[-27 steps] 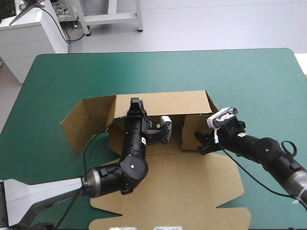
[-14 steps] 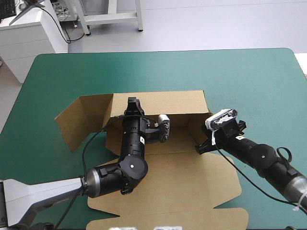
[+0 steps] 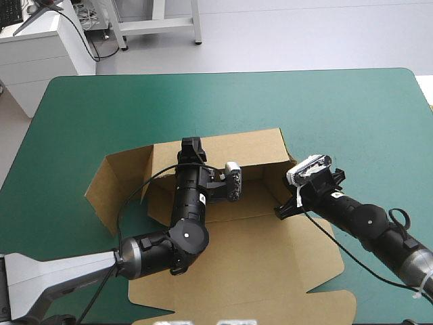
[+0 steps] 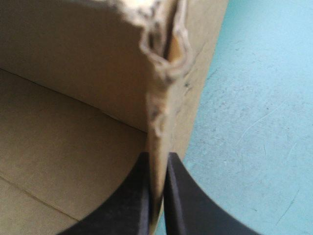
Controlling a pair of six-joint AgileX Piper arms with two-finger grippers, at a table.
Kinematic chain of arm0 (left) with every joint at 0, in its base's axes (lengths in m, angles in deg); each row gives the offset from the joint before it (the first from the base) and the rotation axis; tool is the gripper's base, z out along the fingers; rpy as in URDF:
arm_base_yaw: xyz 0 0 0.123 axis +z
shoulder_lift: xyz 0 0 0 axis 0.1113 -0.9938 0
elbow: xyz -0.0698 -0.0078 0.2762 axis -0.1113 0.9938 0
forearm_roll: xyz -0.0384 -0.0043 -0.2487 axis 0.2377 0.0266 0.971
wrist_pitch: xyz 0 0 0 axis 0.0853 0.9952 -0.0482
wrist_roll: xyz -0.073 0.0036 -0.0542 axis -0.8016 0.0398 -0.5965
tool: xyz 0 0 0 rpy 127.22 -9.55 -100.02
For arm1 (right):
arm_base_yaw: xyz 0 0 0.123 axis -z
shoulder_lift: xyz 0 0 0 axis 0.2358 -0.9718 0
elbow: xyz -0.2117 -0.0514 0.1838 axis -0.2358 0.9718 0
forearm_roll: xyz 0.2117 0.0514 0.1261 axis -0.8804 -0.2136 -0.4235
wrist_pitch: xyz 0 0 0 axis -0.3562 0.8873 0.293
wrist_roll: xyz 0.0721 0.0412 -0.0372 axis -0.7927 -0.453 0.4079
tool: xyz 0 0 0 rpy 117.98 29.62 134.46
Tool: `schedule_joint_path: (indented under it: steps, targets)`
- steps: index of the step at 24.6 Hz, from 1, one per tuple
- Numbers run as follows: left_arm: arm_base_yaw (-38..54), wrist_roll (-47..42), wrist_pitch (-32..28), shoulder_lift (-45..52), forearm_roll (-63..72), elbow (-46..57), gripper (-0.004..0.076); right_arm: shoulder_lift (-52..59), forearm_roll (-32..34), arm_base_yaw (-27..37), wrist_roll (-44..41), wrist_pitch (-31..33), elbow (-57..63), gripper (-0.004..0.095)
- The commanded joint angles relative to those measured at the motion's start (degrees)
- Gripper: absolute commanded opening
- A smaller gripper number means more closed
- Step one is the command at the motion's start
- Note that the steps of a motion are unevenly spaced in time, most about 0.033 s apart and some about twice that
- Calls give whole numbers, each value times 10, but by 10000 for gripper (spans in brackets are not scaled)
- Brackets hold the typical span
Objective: Fold the box
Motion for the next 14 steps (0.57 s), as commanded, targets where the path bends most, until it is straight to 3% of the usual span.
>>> schedule_joint_path:
  steps: [1,4,8,14]
  targets:
    - [-2,-56,19,24,-37,-15,505,12,-1,-2,12,-26,-15,-17]
    - [-2,-67,40,24,-37,-15,587,7,-1,-2,4,-56,-15,-17]
    - [-2,-33,83,24,-37,-15,584,-9,-1,-2,1,-99,-18,-17]
    - [-30,-21,92,24,-37,-15,584,-54,-5,-2,-59,-194,-35,-17]
